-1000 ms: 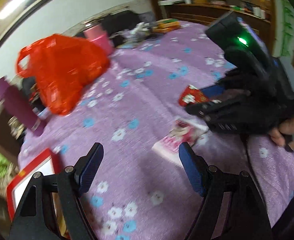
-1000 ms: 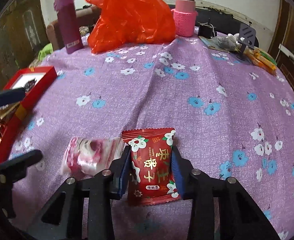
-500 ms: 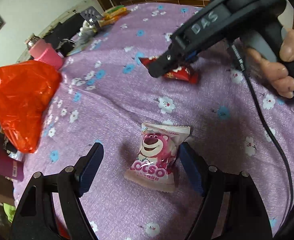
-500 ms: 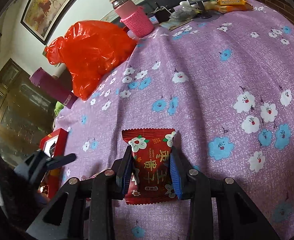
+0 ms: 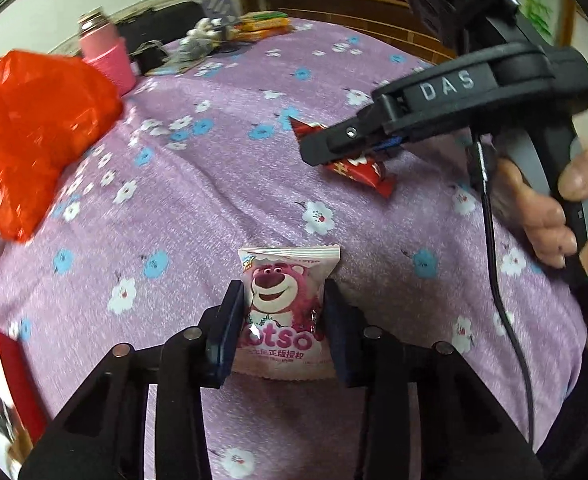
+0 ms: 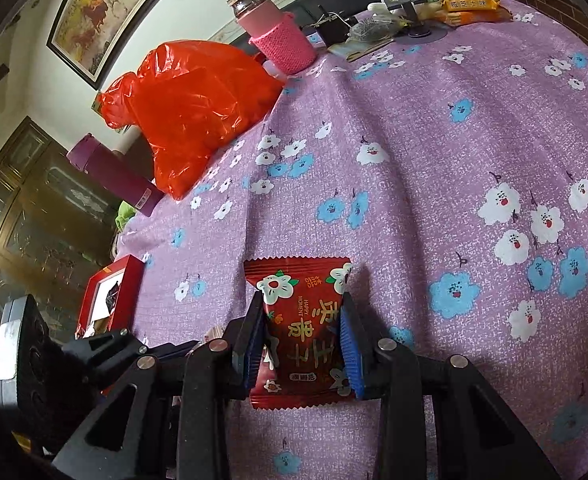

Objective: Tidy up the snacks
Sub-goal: 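Grasp a red packet with the right tool while the left tool grasps the pink Lotso packet, then carry both packets over the white tray and lower them inside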

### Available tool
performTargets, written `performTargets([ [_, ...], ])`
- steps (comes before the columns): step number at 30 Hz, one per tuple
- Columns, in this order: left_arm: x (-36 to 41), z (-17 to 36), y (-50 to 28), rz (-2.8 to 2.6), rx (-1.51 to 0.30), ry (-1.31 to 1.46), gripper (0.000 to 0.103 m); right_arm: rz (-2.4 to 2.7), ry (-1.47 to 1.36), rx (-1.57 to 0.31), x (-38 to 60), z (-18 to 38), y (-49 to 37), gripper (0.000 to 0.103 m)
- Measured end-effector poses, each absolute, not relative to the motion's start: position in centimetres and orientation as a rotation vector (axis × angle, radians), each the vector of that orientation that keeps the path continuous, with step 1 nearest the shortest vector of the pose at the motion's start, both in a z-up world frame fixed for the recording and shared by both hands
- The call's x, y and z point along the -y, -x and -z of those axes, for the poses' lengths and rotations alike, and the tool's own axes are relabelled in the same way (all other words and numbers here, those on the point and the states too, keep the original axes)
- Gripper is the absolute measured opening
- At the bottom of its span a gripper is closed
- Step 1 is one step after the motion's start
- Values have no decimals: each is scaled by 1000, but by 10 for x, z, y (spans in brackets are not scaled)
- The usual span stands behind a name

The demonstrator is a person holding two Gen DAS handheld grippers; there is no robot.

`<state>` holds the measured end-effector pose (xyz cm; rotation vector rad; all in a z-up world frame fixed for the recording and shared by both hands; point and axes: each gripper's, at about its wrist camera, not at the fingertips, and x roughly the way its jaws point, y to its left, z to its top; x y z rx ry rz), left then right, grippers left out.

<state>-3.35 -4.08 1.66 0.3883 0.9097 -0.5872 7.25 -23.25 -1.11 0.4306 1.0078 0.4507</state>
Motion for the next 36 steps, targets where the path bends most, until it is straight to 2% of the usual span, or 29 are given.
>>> performTargets([
  [5,37,-20,37,437,-911,-316,35,-466,-414,-1004,228,10,-72,35],
  [15,1,-58,57,191,-776,-222,35,-504,-363,-945,215,1,-63,35],
  [36,-75,-96,121,24,-655,-120,36,-674,-278,-846,142,-32,-12,35],
])
